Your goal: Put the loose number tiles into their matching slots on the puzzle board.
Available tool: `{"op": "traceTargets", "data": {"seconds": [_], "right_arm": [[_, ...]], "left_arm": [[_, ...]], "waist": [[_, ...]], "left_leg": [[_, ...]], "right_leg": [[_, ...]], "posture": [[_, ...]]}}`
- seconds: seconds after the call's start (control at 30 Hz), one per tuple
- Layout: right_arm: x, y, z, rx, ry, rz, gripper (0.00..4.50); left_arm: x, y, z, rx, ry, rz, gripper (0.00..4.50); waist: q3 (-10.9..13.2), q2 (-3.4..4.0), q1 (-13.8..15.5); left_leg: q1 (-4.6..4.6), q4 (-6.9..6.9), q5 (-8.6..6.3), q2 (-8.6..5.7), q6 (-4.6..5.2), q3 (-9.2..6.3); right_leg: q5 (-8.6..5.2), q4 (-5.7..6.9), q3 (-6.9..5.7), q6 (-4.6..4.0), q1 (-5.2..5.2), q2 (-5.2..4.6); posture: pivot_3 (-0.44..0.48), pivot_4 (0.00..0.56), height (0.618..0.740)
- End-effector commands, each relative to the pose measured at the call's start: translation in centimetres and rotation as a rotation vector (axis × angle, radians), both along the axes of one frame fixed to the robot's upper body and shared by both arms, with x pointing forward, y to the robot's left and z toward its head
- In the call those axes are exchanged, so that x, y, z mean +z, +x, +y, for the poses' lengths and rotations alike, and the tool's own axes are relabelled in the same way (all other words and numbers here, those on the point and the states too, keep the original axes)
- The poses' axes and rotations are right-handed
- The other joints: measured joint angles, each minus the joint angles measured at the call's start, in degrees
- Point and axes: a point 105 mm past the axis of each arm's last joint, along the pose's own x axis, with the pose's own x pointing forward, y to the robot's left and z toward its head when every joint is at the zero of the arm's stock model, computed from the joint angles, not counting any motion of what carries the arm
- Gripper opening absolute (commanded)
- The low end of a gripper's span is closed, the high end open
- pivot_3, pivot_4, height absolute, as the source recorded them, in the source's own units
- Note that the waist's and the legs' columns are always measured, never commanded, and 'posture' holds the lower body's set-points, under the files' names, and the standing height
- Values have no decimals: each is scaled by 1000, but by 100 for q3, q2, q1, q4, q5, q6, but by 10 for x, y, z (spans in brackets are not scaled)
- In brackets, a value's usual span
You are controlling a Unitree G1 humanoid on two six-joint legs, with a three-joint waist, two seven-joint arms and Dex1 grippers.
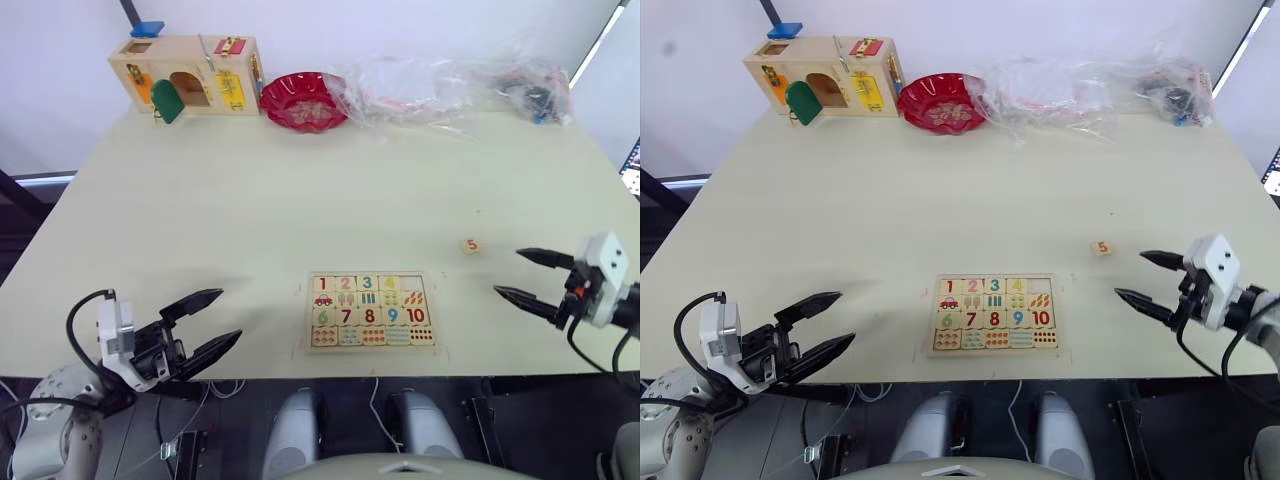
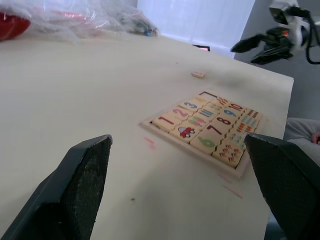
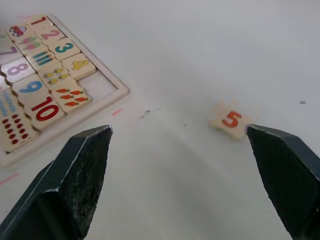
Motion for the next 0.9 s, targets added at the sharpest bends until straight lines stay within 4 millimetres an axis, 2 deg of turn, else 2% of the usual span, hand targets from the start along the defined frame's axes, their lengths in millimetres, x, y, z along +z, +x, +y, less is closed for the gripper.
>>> {"op": "traceTargets", "data": {"seconds": [0.03,0.17,0.33,0.63,0.9], "right_arm": [[11,14,0,146,-104,22,4460],[8,35,-5,230,-200,37,4460],[-4,69,-6,242,-286,24,4460],[-16,89,7,313,-291,95,4460],[-20,96,4,267,-296,119,4460]], "left_arm": [[20,-2,-11,-109,-2,-49,4500],[21,2,-10,-131,10,-48,4500],[23,6,-11,-148,10,-55,4500],[23,6,-12,-153,1,-59,4500],[30,4,-5,-136,-40,-79,4500]], "waist": [[17,20,-2],[20,20,-5],[28,26,-33],[42,41,-41],[43,43,-49]], "left_leg": [[-1,0,0,-4,0,4],[-5,-13,1,-9,1,5],[-9,-16,1,-8,0,32],[-5,-14,5,-7,-6,46],[0,-14,6,-6,-8,50]], "right_leg": [[0,-2,3,0,-1,0],[0,-15,1,0,2,7],[1,-23,0,3,2,16],[3,-17,6,6,3,16],[2,-10,9,3,4,15]], "posture": [[0,150,740],[0,150,740],[0,150,740],[0,150,740],[0,150,740]]}}
